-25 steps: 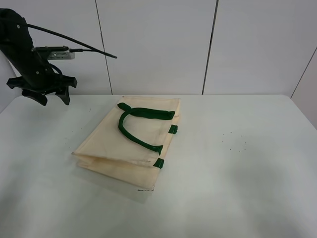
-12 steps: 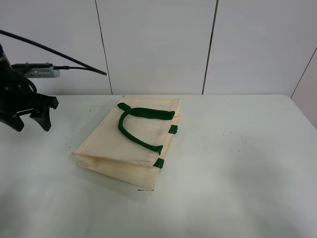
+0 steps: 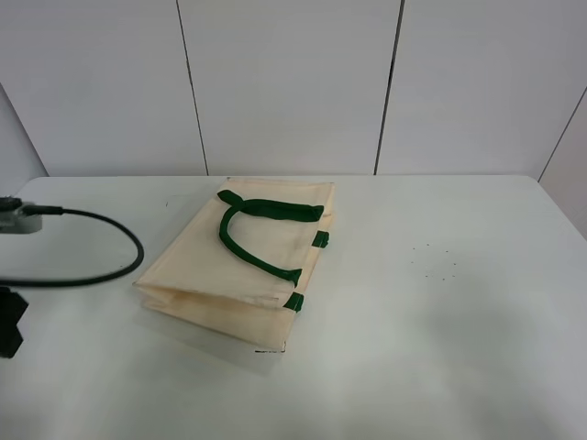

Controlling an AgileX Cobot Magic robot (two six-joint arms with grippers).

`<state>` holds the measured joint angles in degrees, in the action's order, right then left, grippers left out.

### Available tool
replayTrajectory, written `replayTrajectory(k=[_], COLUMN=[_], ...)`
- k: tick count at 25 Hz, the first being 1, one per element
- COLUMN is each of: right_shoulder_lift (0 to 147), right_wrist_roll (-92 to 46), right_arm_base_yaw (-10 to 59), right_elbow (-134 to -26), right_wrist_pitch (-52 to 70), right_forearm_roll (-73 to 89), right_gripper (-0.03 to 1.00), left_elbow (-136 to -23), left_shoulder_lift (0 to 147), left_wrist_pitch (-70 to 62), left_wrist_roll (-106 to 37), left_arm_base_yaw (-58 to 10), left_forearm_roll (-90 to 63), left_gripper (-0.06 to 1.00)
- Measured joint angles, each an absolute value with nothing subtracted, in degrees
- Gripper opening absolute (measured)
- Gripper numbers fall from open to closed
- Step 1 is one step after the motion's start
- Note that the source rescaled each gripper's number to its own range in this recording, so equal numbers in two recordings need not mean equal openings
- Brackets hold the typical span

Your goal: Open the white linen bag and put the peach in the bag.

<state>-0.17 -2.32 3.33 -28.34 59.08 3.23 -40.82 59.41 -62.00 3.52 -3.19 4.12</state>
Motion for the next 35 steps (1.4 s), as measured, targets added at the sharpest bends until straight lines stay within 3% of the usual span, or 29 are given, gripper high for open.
replayTrajectory(k=[8,19,35], right_shoulder_lift=[-0.2,-0.2,-0.2], right_wrist_roll=[-2.3,-2.3,-2.3], right_arm_base_yaw=[3.3,3.3,3.3], right_elbow=[-28.3,-28.3,-28.3], right_wrist_pitch=[59.1,59.1,59.1], right_forearm_roll=[3.2,3.2,3.6], right_gripper=[1.0,1.0,1.0], left_elbow=[-29.6,-28.4,-28.4], left_shoulder_lift=[34.9,6.5,-0.1], left_wrist_pitch=[-60.8,-60.5,-60.6], left_wrist_roll=[3.3,-0.8,-0.8], left_arm_base_yaw=[-3.2,-3.2,-3.2], left_forearm_roll=[3.9,0.0,0.0], left_gripper=[1.0,1.0,1.0])
